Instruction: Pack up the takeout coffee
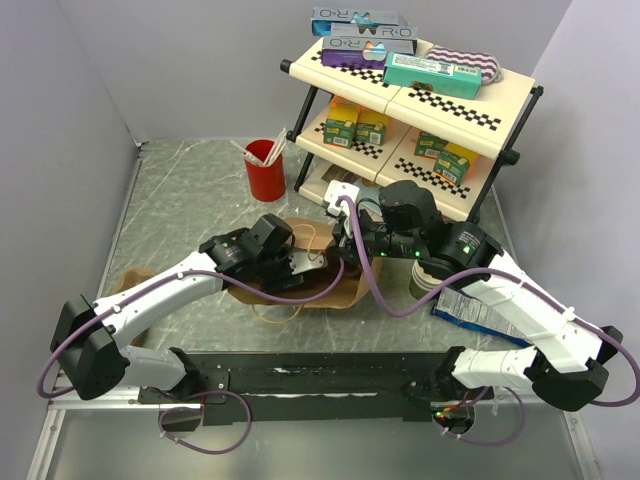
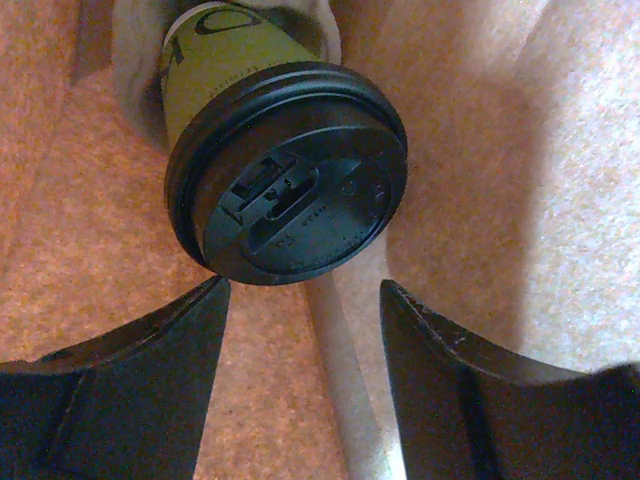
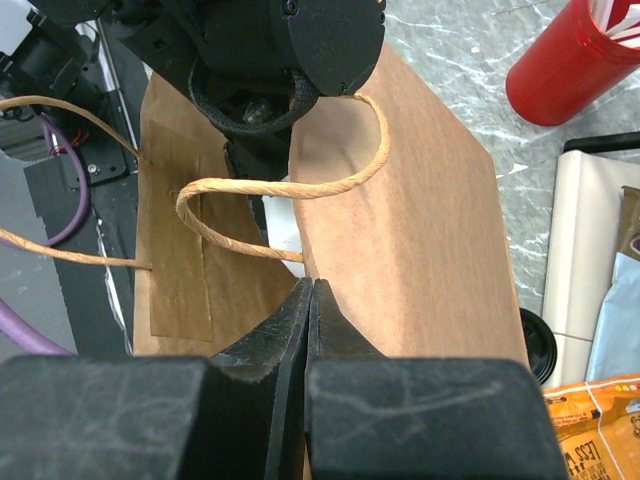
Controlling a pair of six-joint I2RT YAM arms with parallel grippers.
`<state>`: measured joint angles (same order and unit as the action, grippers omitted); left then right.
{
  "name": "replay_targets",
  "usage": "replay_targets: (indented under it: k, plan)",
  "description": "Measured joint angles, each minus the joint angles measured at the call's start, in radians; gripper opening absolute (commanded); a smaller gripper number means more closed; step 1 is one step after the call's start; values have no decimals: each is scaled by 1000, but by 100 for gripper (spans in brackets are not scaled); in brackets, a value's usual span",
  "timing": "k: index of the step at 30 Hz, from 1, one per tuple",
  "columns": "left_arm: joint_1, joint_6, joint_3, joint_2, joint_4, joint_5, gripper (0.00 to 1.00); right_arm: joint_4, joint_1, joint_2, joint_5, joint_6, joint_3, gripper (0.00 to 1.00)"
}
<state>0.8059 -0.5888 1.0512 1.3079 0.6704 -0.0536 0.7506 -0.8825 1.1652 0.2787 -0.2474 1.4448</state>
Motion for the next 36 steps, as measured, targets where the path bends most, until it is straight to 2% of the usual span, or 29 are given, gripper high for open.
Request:
replay_targets:
  k: [5,9,24,36]
  plan:
    - [1,0,0,-2,6,3,71,4,2,1,1,0,0,0]
    - [1,5,1,-2,24,5,84,7,13,8,16,5,0,0]
    - [0,7,37,-7,113,7,81,21,42,32,51,27,22,0]
    - [0,5,77,-43,135,58,79,55,141,101,51,98,55,0]
